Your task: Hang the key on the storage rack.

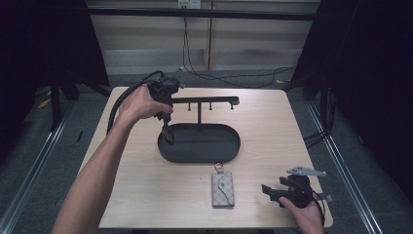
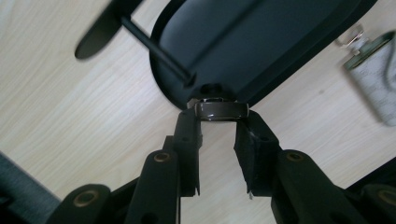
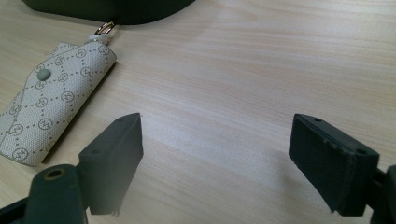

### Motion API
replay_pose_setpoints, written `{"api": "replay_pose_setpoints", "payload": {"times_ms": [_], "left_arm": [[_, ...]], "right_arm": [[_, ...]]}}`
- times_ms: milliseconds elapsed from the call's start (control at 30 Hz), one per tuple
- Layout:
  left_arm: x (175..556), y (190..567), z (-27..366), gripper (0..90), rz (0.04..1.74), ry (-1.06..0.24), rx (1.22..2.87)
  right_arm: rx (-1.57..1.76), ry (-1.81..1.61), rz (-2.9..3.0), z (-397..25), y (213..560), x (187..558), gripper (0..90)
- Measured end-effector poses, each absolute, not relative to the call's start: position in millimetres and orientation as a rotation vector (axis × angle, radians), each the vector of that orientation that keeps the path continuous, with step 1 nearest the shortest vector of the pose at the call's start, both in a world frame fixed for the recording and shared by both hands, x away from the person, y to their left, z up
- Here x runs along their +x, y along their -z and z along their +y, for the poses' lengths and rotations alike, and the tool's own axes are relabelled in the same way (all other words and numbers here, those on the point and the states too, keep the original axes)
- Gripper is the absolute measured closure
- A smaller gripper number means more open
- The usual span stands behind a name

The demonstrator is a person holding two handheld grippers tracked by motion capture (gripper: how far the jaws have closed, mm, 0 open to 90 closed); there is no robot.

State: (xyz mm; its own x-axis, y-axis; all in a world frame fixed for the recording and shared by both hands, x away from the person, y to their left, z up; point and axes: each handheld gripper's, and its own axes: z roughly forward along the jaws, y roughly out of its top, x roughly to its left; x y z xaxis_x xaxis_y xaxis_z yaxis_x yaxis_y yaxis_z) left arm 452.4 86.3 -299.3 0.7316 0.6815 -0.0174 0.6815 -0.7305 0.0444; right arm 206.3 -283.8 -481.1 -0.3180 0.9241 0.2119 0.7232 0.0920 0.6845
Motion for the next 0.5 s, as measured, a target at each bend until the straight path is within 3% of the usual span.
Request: {"api": "replay_pose_setpoints", "payload": {"times_ms": [500], "left_arm": [[466,306,80,70.8,1.226,0.029,2.862]], "right_arm": [[1.646,-1.053,2.099,-285,480,205,17.4]]}}
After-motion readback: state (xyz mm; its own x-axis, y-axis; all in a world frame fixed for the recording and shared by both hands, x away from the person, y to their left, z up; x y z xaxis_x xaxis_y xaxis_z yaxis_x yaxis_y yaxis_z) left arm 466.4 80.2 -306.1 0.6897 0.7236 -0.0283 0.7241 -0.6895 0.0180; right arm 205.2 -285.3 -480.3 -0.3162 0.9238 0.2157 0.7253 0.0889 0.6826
